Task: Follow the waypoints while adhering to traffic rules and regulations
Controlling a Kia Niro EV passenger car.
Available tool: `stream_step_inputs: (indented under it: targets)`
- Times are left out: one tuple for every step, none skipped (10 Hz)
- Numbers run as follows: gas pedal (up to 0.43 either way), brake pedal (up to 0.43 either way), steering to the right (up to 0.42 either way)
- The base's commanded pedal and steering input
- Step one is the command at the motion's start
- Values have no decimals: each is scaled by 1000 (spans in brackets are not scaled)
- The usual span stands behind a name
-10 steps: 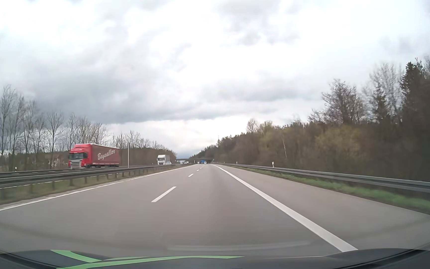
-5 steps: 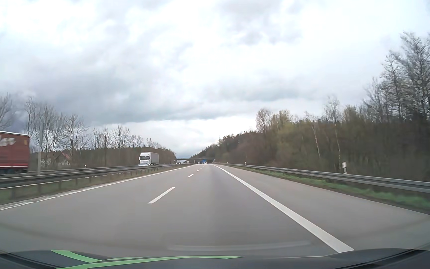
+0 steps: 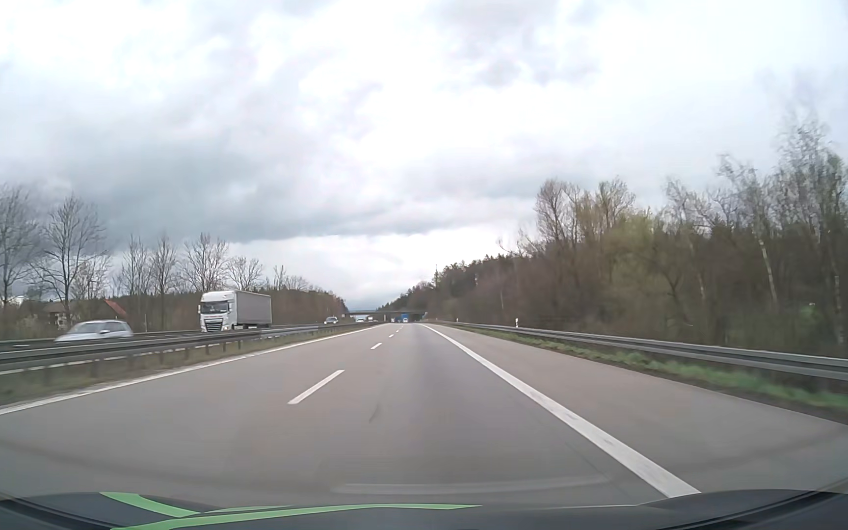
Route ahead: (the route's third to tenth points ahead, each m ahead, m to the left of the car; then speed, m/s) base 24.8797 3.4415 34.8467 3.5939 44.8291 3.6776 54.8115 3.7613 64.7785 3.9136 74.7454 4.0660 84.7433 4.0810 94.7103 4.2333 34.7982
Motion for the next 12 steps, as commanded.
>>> stream_step_inputs:
  targets:
    - [449, 0, -4]
    - [449, 0, -4]
    - [449, 0, -4]
    - [449, 0, -4]
    - [449, 0, -4]
    - [449, 0, -4]
    - [449, 0, -4]
    - [449, 0, -5]
    - [441, 0, -4]
    - [441, 0, -4]
    - [441, 0, -4]
    - [441, 0, -4]
